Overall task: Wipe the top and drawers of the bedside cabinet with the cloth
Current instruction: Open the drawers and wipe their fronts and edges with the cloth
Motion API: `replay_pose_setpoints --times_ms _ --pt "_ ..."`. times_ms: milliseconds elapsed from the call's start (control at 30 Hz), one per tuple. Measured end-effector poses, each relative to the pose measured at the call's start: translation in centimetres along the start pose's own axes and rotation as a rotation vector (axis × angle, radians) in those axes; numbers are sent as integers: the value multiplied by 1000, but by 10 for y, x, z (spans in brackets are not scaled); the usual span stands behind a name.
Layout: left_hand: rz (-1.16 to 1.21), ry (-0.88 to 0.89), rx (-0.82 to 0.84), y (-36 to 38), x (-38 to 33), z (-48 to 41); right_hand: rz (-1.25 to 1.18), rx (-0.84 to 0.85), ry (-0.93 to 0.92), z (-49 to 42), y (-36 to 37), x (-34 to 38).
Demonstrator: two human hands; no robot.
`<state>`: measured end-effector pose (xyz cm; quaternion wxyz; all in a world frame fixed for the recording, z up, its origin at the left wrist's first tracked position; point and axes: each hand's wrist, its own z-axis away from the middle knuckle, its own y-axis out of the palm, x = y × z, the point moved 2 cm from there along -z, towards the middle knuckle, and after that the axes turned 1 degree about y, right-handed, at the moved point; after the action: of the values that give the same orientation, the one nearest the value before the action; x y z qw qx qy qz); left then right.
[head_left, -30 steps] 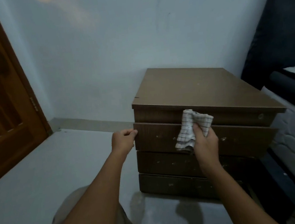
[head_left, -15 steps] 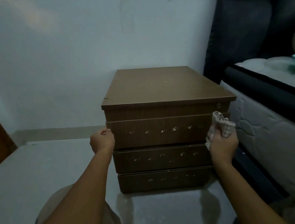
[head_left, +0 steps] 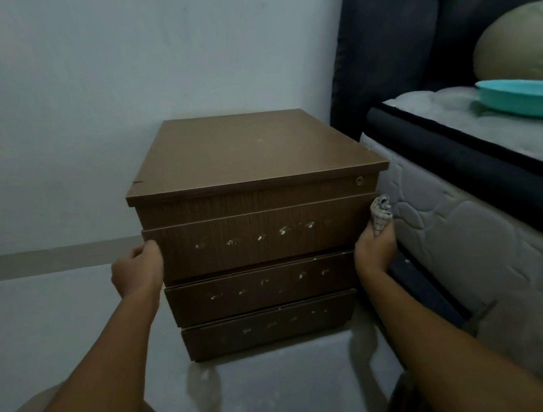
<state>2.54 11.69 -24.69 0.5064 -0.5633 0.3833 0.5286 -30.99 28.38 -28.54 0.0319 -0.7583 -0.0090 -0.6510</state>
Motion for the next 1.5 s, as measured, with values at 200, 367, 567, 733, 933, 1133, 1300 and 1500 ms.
replay_pose_setpoints --times_ms 200,367,567,733,933,1133,1300,1500 --pt "69 -48 61 -4 -1 -8 46 17 -7 45 34 -1" --pt "64 -85 158 -9 -7 -17 97 145 -82 112 64 4" --pt "-77 -96 334 -24 -17 -28 75 304 -154 181 102 10" --pt "-125 -101 457 -30 -22 -35 15 405 -214 231 130 19" --pt "-105 -88 419 -26 -23 -46 -47 540 -337 291 162 28" --pt "-59 -82 325 -31 -22 -56 19 908 -469 318 170 21" --pt "-19 -57 236 -25 -25 -57 3 1189 -388 304 150 12" --pt "-92 -39 222 -15 -17 -41 -58 1340 -14 260 119 2"
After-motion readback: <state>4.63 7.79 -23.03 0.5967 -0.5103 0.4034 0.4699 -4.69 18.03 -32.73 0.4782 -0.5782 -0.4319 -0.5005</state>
